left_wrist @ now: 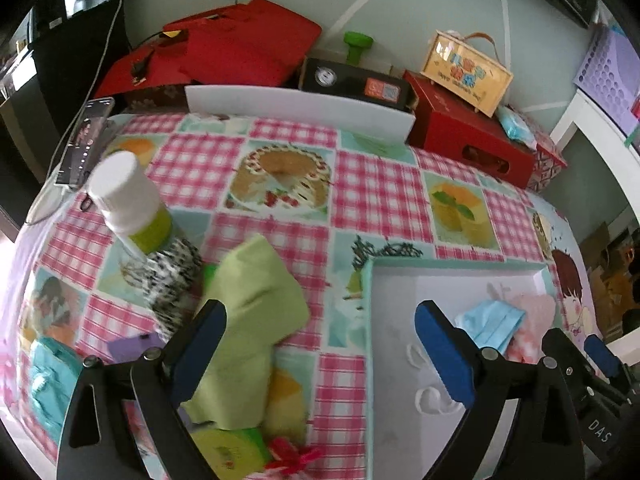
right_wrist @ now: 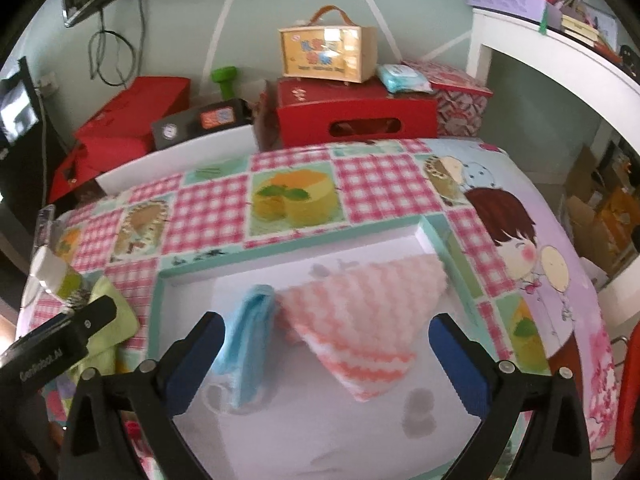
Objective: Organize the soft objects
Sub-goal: 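Move both open tools back toward the pile of soft items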
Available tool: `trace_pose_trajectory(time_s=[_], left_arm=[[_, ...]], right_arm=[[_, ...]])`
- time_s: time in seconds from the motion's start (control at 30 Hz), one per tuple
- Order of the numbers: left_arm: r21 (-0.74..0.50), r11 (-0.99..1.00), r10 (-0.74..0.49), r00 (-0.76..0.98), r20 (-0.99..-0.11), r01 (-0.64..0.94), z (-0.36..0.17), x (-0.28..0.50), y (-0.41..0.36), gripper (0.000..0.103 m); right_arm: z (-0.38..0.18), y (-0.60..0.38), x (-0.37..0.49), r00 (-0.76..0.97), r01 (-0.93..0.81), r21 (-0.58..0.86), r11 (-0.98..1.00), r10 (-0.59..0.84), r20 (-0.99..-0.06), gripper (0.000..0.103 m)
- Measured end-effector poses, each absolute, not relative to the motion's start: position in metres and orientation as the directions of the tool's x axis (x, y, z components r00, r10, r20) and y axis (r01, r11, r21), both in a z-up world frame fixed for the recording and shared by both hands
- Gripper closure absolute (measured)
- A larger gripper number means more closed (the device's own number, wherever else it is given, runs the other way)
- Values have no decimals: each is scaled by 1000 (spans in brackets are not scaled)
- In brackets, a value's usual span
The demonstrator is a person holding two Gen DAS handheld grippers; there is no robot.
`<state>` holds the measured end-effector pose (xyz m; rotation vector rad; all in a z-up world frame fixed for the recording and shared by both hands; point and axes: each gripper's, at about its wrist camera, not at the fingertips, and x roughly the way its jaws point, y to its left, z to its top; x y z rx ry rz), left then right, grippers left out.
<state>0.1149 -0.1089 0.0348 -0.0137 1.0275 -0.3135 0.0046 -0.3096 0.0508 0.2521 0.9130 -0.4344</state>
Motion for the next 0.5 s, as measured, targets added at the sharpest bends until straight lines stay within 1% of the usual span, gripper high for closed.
trace_pose_trajectory(time_s=[0.13,0.3,0.5], left_arm=[[-187,959,-271,486,-831,215,47,127,-77,8],[-217,972,-231,519,-823,89,56,143,-20,8],[-245,968,-180,533,-827,-54,49,150,38,8]], right_arm=[[58,-298,8,571,438,44,898,-240,-785,0],[63,-286,13,606,409,80,909,-205,-769,0],[63,-255,31,633,332,99,938,-144,-760,0]])
